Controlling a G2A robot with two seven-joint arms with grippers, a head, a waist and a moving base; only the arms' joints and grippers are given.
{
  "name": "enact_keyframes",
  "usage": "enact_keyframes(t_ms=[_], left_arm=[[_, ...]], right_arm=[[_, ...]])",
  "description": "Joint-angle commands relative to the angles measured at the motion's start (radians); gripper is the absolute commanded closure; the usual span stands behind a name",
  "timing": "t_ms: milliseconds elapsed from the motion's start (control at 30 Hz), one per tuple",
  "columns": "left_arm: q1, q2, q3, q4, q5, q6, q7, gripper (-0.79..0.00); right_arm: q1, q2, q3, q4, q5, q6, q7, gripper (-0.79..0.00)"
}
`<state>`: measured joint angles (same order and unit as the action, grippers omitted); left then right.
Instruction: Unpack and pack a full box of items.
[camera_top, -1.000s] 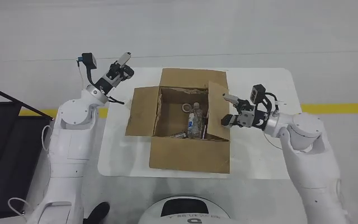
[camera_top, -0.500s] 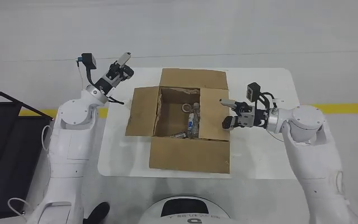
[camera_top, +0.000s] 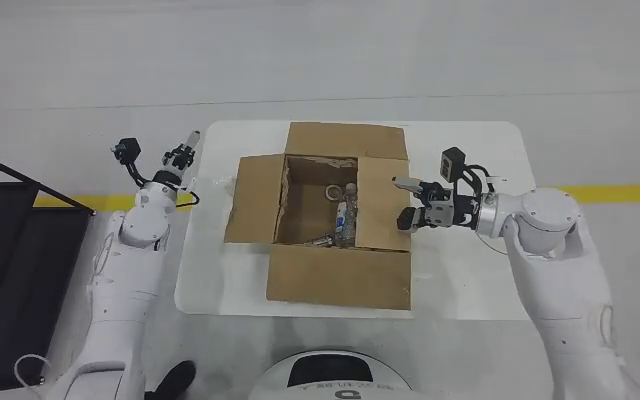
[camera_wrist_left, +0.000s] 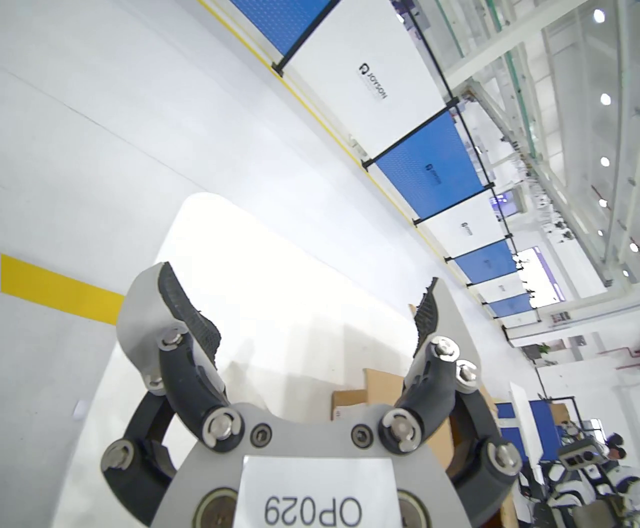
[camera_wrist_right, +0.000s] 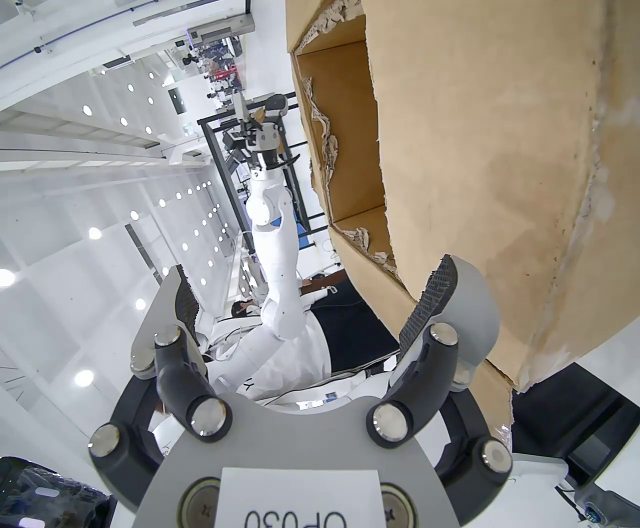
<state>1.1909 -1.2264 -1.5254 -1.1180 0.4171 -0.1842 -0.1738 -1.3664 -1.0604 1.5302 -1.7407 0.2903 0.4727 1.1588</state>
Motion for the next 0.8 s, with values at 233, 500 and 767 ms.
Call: enact_keyframes(t_ms=[233,500,767], left_arm=[[-0.006,-0.01,0.122,0.125,0.209,-0.111,0.072,-0.785],[0.043,-0.001,0.13,0.104,0.246,-0.287,0.081,-0.785],[0.096,0.012,0.092,0.05,0.192,-0.395,0.074,-0.785]], right_arm=[[0.0,0.0,0.0,0.0,0.0,0.0,0.0,-0.785],[0.0,0.0,0.0,0.0,0.0,0.0,0.0,-0.785],[0.0,0.0,0.0,0.0,0.0,0.0,0.0,-0.785]])
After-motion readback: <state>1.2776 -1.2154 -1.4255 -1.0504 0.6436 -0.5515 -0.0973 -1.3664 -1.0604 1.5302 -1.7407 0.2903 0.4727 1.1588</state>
